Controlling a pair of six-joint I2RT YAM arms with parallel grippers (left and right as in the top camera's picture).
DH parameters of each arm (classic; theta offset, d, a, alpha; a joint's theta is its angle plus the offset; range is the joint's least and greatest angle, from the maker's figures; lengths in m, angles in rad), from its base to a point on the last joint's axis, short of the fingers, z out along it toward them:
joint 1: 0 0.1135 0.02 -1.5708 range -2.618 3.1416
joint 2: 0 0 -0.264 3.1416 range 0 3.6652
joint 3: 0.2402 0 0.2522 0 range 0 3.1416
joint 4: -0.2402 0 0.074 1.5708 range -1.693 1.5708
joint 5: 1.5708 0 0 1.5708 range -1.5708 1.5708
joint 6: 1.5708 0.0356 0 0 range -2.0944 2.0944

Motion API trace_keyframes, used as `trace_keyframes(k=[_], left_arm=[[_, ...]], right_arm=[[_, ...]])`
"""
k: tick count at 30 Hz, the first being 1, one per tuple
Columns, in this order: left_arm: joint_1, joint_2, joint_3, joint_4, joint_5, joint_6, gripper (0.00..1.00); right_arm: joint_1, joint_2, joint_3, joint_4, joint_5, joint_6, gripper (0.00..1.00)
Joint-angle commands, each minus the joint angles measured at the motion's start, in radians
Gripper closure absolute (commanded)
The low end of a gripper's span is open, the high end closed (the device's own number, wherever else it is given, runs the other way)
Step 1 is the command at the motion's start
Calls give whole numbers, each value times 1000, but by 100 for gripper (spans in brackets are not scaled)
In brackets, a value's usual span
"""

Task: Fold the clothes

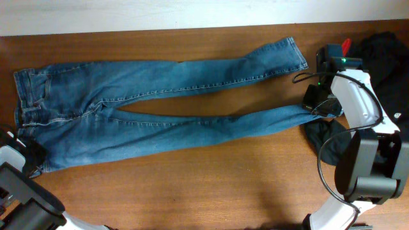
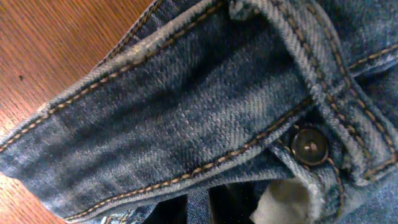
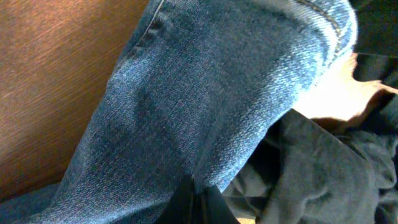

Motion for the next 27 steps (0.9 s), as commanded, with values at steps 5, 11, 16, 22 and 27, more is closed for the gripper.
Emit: trace_keyframes(k=[5,11,16,22,27], left_arm=[[-3,13,18,3,8,17,87],[-3,13,19,10,8,16,86],[-3,13,19,10,8,23,86],[-3,13,19,18,8,35,85],[-3,13,19,18,8,35,85]], right_arm=[[-14,-19,-14,-6,-26,25,96],[-24,-69,10,431,-760,-165,96],[-63,-97,11,526,-793,-217,96],[-121,-60,-24,296,-500,-283,96],[-182,-54,-112,227,-188,-251,47]])
